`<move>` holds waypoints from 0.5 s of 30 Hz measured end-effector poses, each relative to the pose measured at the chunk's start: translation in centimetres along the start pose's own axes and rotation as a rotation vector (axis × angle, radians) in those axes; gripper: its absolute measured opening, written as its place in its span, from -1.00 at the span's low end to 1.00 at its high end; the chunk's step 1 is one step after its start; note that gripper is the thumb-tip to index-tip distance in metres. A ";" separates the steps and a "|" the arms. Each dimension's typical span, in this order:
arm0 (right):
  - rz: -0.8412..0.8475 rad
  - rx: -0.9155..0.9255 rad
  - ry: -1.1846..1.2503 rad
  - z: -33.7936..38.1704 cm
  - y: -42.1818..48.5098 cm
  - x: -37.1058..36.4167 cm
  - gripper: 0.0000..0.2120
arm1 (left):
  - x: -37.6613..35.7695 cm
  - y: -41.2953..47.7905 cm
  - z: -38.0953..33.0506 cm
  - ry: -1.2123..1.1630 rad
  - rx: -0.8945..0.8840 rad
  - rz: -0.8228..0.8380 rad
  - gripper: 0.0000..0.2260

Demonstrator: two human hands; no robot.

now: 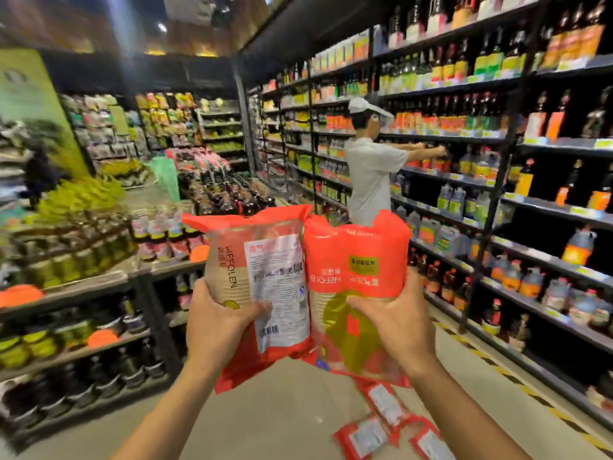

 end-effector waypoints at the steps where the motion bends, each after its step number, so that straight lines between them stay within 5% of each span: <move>1: 0.034 0.023 0.009 1.0 -0.3 -1.7 -0.15 | 1.9 0.6 0.5 0.007 0.008 -0.033 -0.34; 15: 0.395 0.268 0.112 15.2 -8.5 -26.7 -0.32 | 28.3 7.2 7.1 0.058 0.094 -0.432 -0.41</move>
Point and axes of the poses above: each hand's wrist, its own y-axis towards the middle knuckle, its own x-axis out of the back of the hand, z = x × y, the point moved 2 cm from there along y, towards the middle knuckle, and after that the axes turned 1 degree about x, right-handed, at the moved point
